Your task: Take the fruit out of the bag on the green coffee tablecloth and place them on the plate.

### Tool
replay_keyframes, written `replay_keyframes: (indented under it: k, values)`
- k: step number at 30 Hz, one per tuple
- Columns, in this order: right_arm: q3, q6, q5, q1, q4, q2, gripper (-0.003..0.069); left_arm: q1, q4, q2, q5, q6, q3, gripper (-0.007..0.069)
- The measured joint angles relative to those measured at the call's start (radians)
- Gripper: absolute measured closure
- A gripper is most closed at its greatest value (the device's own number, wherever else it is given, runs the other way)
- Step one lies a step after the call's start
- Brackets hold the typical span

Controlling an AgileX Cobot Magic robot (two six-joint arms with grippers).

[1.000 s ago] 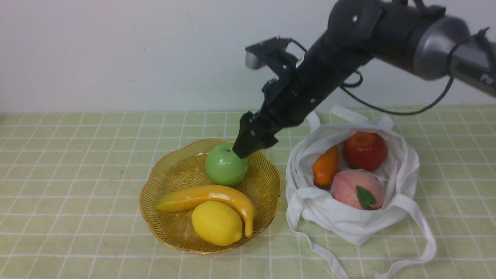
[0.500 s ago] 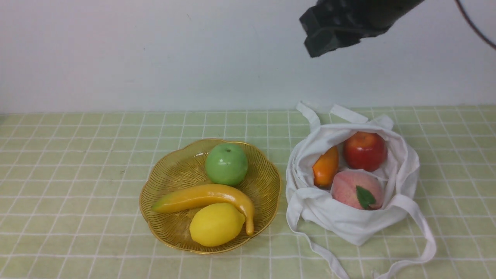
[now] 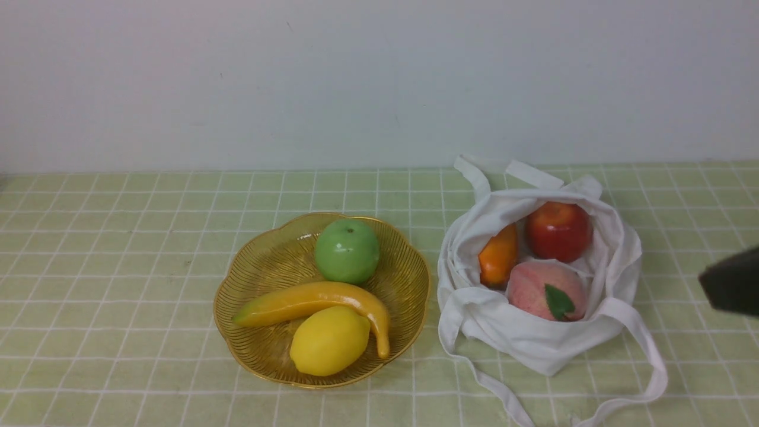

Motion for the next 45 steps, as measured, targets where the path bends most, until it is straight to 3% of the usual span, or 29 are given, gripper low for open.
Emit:
replay_keyframes:
  k: [5,7,10,13,38,45]
  values:
    - [0.251,0.000,-0.255,0.000,0.005,-0.127,0.0673,0.000,0.000,0.000,0.000,0.000,0.000,0.0632]
    - [0.380,-0.005,-0.436,0.000,0.005,-0.151,0.0673,0.000,0.000,0.000,0.000,0.000,0.000,0.0632]
    - [0.471,-0.013,-0.612,0.000,0.007,-0.152,0.0673,0.000,0.000,0.000,0.000,0.000,0.000,0.0632]
    - [0.497,-0.015,-0.687,0.000,0.007,-0.152,0.0673,0.000,0.000,0.000,0.000,0.000,0.000,0.0632]
    - [0.507,-0.015,-0.685,0.000,0.007,-0.161,0.0673,0.000,0.000,0.000,0.000,0.000,0.000,0.0632]
    - [0.682,0.001,-0.802,-0.057,0.007,-0.417,0.0673,0.000,0.000,0.000,0.000,0.000,0.000,0.0632]
